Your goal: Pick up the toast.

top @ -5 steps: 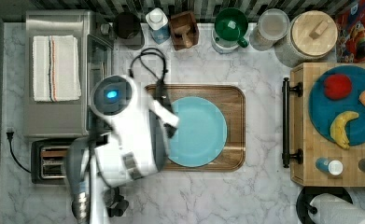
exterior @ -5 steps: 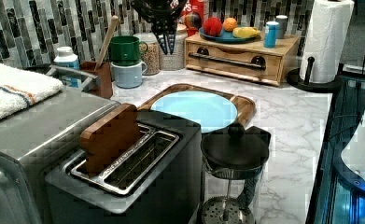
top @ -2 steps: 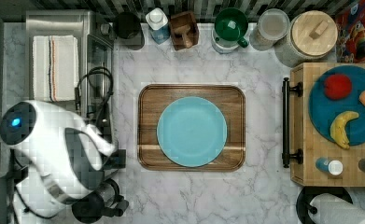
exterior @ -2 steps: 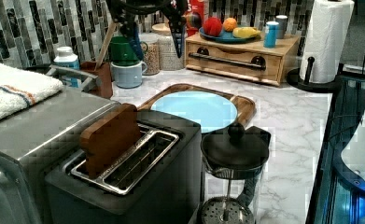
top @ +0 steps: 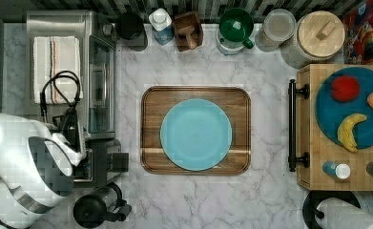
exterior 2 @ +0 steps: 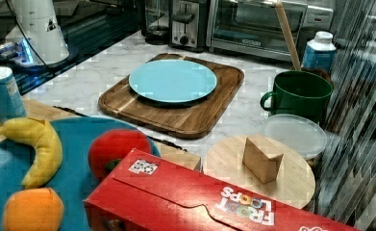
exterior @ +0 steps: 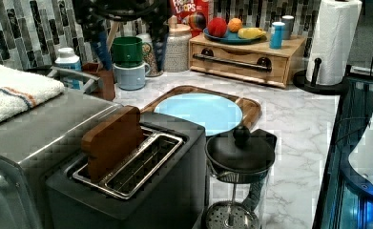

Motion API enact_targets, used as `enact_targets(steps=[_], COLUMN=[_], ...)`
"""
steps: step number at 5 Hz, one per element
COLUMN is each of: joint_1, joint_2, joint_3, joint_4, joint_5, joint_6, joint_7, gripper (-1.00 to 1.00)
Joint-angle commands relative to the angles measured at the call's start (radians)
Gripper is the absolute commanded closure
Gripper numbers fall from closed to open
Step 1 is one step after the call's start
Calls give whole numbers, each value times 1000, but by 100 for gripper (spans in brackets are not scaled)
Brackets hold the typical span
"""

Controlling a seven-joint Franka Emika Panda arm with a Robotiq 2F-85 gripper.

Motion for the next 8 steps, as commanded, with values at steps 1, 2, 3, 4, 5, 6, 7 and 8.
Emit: enact_targets(steps=[1,2,3,4,5,6,7,8], joint_1=[52,66,89,93,102,111,103,93], joint_2=[98,131,138,150,169,166,168,146], joint_3=[26,38,55,69,85,93,108,122], joint_4=[214,252,251,243,258,244,216,161], joint_5=[62,73,37,57,61,65,88,111], joint_6=[-87,-87,-44,-3,-17,-9,33,79], joint_7=[218,263,313,346,359,352,356,341], gripper=[-100,-100,-100,-100,-100,-100,-100,-100])
